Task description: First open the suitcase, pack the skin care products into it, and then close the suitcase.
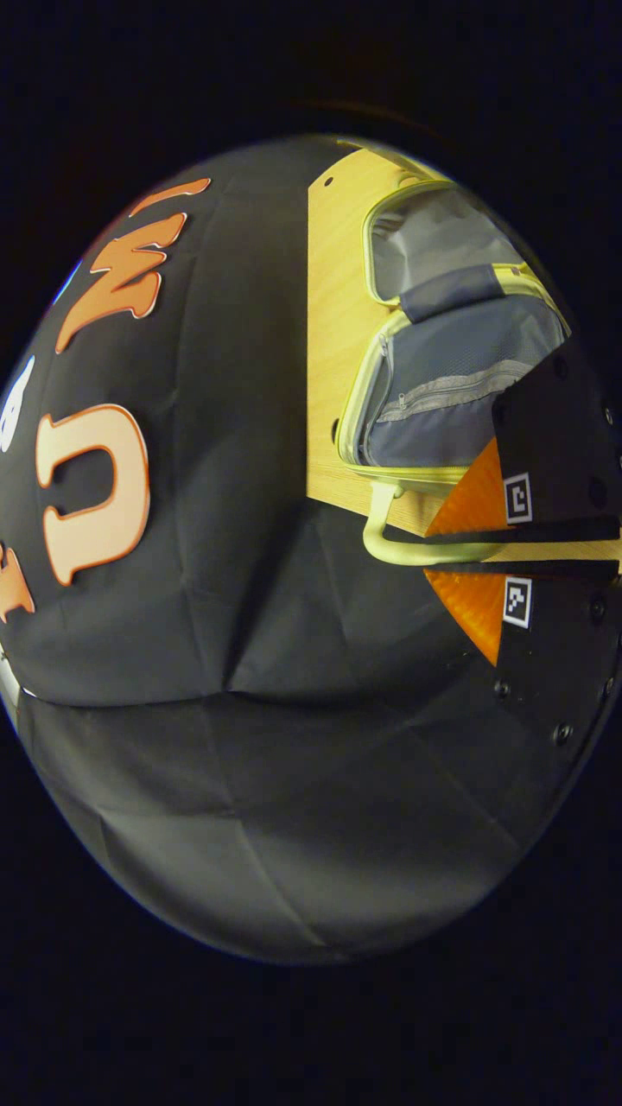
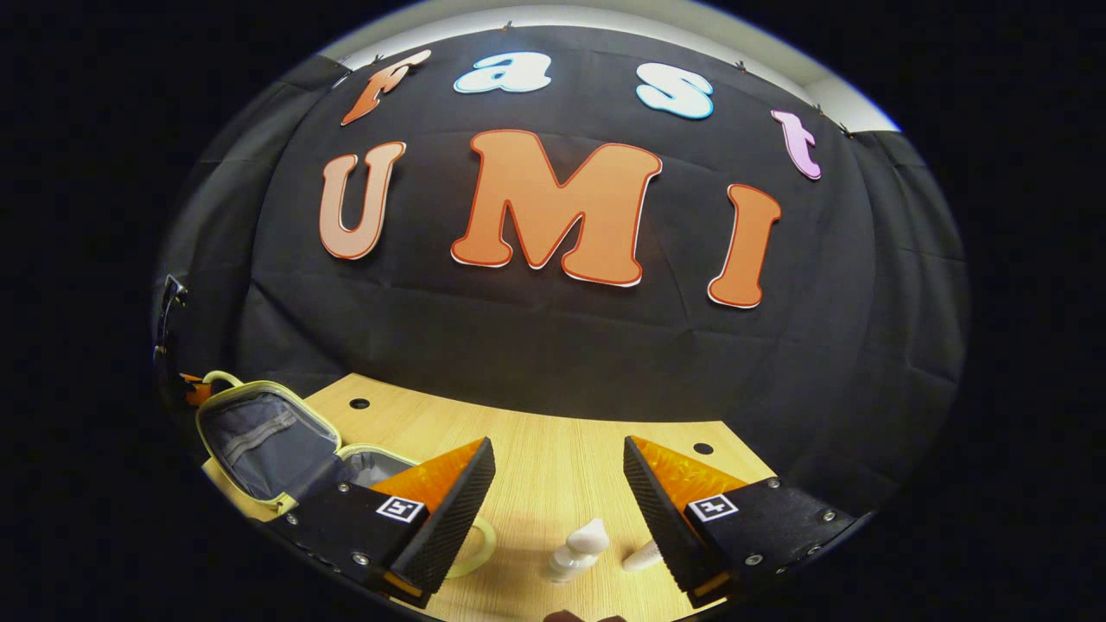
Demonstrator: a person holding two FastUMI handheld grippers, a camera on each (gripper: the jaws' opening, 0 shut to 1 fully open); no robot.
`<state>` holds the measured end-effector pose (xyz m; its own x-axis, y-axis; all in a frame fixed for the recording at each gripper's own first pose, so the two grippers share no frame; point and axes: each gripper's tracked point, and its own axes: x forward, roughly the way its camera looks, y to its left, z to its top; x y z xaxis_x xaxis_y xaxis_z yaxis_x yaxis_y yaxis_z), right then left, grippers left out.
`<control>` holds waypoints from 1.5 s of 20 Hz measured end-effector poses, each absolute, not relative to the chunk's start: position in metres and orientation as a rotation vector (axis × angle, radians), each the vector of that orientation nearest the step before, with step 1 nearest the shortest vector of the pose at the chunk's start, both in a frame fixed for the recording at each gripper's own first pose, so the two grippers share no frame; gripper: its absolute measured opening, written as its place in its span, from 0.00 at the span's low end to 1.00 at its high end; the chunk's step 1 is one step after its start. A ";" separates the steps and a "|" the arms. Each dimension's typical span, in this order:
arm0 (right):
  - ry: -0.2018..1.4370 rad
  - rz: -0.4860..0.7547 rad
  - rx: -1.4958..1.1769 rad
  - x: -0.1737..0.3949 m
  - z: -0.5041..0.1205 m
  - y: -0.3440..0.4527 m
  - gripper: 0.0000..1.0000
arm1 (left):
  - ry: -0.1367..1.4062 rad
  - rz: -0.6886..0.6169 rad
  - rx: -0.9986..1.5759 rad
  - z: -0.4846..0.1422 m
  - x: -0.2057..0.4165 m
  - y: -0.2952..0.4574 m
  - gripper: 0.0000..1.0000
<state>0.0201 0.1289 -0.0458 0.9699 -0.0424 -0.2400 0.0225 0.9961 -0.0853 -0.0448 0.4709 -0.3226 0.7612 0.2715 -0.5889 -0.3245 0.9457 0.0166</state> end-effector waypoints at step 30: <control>0.292 -0.051 -0.028 -0.012 -0.092 0.008 0.95 | 0.312 -0.092 0.069 -0.165 -0.004 0.119 0.99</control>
<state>-0.0117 0.0085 -0.0925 0.9565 -0.0547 -0.2866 0.0465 0.9983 -0.0352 -0.0038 0.1188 -0.1646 0.9475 -0.0792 -0.3097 0.1006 0.9935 0.0538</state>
